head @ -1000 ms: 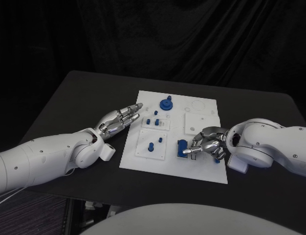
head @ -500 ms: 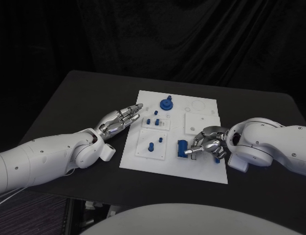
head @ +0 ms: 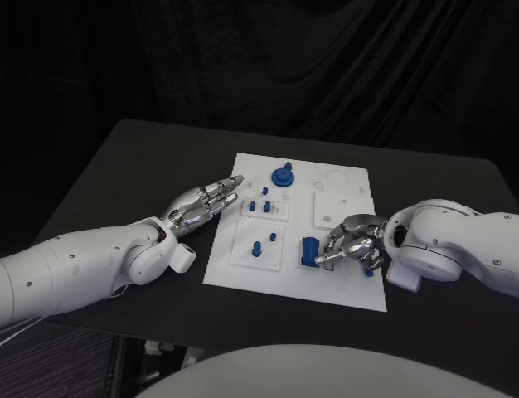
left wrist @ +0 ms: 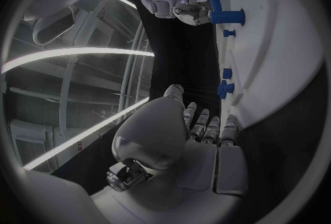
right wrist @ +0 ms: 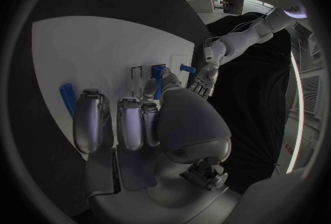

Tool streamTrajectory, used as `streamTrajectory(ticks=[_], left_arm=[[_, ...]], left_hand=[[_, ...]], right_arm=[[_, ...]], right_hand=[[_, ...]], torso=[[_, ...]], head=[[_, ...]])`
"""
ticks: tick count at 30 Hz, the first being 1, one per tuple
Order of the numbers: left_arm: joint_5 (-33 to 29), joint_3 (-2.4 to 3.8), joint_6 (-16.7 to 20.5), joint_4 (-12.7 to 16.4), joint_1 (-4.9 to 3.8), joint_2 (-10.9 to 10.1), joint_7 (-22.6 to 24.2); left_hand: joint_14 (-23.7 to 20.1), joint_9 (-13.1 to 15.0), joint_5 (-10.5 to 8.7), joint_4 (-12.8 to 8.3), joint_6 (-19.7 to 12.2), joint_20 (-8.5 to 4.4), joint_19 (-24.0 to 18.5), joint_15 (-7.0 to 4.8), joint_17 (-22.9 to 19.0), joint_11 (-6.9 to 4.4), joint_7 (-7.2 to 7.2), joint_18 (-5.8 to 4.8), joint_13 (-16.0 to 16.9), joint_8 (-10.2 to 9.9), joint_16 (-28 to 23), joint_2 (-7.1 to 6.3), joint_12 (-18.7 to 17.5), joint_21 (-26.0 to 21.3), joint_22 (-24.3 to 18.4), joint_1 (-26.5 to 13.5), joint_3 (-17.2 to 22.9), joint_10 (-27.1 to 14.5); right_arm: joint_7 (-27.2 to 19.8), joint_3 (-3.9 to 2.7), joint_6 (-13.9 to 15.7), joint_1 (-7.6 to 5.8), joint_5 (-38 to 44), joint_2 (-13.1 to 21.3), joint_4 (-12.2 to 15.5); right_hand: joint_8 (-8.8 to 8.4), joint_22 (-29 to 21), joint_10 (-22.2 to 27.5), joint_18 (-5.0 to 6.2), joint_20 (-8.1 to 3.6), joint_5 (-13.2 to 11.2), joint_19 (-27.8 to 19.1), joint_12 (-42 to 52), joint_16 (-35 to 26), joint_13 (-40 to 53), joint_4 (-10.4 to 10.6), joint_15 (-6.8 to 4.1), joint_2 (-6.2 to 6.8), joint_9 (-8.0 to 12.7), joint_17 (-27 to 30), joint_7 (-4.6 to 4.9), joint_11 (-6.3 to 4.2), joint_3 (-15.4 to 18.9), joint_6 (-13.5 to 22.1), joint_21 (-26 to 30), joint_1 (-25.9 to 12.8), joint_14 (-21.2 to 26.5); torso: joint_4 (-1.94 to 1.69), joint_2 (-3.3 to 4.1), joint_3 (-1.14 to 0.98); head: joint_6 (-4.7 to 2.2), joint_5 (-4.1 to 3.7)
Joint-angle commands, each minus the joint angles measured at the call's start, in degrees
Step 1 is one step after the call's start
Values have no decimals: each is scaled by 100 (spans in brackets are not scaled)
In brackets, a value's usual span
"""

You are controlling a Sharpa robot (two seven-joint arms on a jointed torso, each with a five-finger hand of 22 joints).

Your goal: Assemble the parts on the task board

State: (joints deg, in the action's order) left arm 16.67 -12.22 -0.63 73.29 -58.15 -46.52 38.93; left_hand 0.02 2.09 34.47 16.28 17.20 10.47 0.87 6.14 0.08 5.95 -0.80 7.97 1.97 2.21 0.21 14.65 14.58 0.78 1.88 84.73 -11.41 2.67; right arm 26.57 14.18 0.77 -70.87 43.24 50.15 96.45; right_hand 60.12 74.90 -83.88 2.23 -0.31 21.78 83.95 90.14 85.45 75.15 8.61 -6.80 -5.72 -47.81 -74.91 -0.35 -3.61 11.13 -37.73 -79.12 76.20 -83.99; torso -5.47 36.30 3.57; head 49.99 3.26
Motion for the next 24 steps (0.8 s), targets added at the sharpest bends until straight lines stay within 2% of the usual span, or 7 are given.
streamTrajectory(ticks=[1,5,12,14,16,21,24], left_arm=[[-10,5,-64,15,7,5,773],[-10,5,-63,19,7,-2,777],[-10,5,-49,27,8,-34,782],[-10,5,-40,28,8,-40,783],[-10,5,-32,29,8,-45,783],[-10,5,-27,30,8,-41,779],[-10,5,-21,34,8,-45,780]], left_hand=[[-2,-3,-23,-12,-10,31,-2,46,-8,38,28,19,-7,-13,-21,32,-32,-13,10,14,31,-8],[-2,-3,-23,-12,-10,31,-2,46,-8,38,28,19,-7,-13,-21,32,-32,-13,10,14,31,-8],[-2,-2,-25,-12,-2,43,1,53,-8,36,53,24,-7,-10,-21,35,-33,-11,15,13,35,-9],[-2,-2,-25,-12,-2,43,1,53,-8,36,53,24,-7,-10,-21,35,-33,-11,15,13,35,-9],[-2,-1,-24,-13,5,45,2,53,-8,37,55,25,-6,-8,-21,34,-27,-11,17,13,36,-8],[-2,-1,-24,-13,5,45,2,53,-8,37,55,25,-6,-8,-21,34,-27,-11,17,13,36,-8],[-2,-1,-24,-13,5,45,2,53,-8,37,55,25,-6,-8,-21,34,-27,-11,17,13,36,-8]], right_arm=[[86,-1,-177,20,20,5,33],[46,-1,-64,22,20,61,78],[-16,-1,379,-25,22,415,325],[0,-1,459,-96,53,569,416],[71,-1,485,-204,226,766,530],[280,-1,428,-316,934,1075,697],[446,0,359,-340,1521,1209,753]], right_hand=[[0,1151,-612,45,-33,-318,191,-14,-27,1485,9,-29,-224,-29,-361,24,-26,16,-48,20,311,-394],[51,1152,-612,45,-16,-1146,193,-14,-28,1485,229,-9,-146,-96,-357,50,-4,176,-84,20,-5,-394],[-138,1147,-612,49,9,-1640,192,-14,-21,1485,573,19,-116,18,-370,93,32,363,-57,37,-493,-398],[-446,1143,-612,52,30,-1354,189,-14,-21,1485,749,44,-190,251,-368,135,69,390,-50,50,-677,-398],[-1048,1141,-612,51,91,-183,187,-14,-30,1485,799,107,-280,759,-341,235,147,334,-191,57,-695,-393],[-1764,1133,-612,59,143,1806,176,-14,-55,1485,768,167,-105,1391,-282,307,214,9,-335,81,-266,-381],[-1839,1131,-612,61,150,1880,175,-14,-62,1485,766,174,-23,1471,-264,317,222,-65,-378,87,-197,-378]], torso=[[0,0,1],[3,4,3],[5,2,4],[4,1,3],[3,1,2],[8,-7,1],[9,-7,0]], head=[[1,-2],[1,3],[1,3],[1,-11],[1,-22],[1,-68],[1,-97]])
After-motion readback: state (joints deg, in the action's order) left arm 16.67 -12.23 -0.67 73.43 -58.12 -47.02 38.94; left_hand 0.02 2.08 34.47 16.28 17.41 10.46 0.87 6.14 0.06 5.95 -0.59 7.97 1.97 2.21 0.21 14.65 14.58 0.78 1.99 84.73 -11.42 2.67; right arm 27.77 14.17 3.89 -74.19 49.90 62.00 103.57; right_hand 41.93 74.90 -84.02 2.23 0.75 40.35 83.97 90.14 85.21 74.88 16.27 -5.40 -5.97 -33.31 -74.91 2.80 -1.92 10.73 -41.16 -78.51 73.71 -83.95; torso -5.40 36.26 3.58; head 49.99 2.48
